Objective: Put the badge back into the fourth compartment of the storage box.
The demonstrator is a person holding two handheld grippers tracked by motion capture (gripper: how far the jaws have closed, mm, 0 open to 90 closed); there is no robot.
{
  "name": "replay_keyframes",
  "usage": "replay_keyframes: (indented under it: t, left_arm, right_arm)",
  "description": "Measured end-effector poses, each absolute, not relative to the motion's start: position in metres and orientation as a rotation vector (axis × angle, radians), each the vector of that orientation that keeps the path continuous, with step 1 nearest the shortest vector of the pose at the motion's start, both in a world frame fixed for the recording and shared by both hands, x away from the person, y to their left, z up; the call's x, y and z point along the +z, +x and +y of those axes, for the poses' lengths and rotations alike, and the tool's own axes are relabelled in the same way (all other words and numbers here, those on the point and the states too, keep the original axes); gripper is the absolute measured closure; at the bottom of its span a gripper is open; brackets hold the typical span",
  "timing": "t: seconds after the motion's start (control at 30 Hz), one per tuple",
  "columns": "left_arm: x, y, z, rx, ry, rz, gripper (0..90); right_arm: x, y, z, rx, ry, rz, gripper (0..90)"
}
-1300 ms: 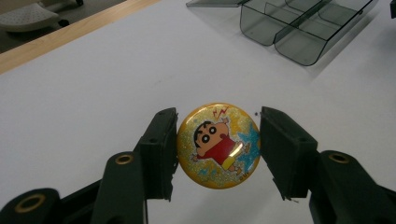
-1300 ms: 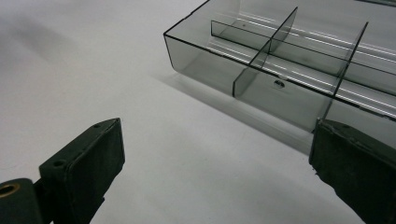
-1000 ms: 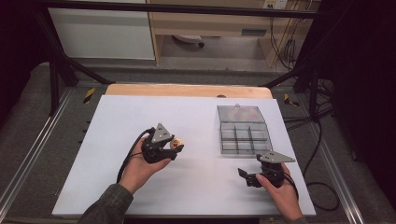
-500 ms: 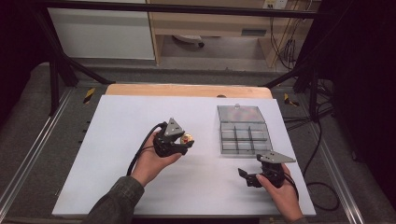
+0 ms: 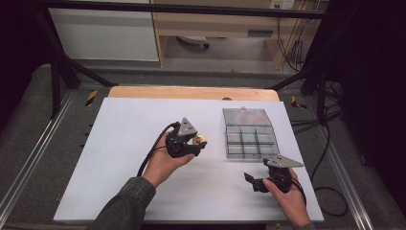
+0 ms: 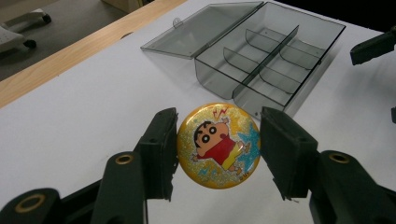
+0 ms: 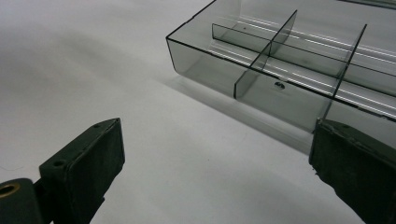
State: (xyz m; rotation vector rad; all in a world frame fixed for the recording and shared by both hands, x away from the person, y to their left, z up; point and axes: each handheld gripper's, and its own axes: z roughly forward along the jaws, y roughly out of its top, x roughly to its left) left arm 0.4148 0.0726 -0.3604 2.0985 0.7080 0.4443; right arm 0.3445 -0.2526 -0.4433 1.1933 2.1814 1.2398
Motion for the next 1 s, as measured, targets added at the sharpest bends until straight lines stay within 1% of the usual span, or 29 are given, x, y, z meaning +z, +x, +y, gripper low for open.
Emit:
replay_keyframes:
  t: [0.43,1.0]
  left_arm:
    - [-0.358,0.417,0.052,0.42,2.091,0.692,48.0]
    - [-0.363,0.422,0.027,0.413,2.125,0.663,48.0]
  right_arm:
    - [-0.443,0.344,-0.253,1.239,1.189,2.178,3.8]
    - [-0.442,0.343,-0.253,1.243,1.174,2.181,3.8]
